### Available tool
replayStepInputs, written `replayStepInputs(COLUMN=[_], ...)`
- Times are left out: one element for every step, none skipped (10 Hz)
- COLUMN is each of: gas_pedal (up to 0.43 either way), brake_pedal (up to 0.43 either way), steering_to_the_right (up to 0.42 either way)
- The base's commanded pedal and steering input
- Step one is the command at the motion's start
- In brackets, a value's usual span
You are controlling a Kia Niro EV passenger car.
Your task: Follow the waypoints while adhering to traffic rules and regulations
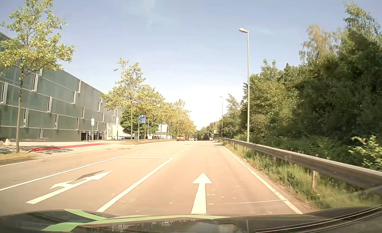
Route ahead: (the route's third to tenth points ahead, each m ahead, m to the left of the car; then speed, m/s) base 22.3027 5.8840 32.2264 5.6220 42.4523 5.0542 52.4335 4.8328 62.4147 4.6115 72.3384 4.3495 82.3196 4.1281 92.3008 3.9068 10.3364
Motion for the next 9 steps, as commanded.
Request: replayStepInputs(gas_pedal=[0.098, 0.098, 0.098, 0.098, 0.098, 0.098, 0.098, 0.098, 0.11], brake_pedal=[0.0, 0.0, 0.0, 0.0, 0.0, 0.0, 0.0, 0.0, 0.0], steering_to_the_right=[-0.002, 0.0, 0.0, 0.001, 0.002, 0.001, 0.002, 0.001, 0.001])
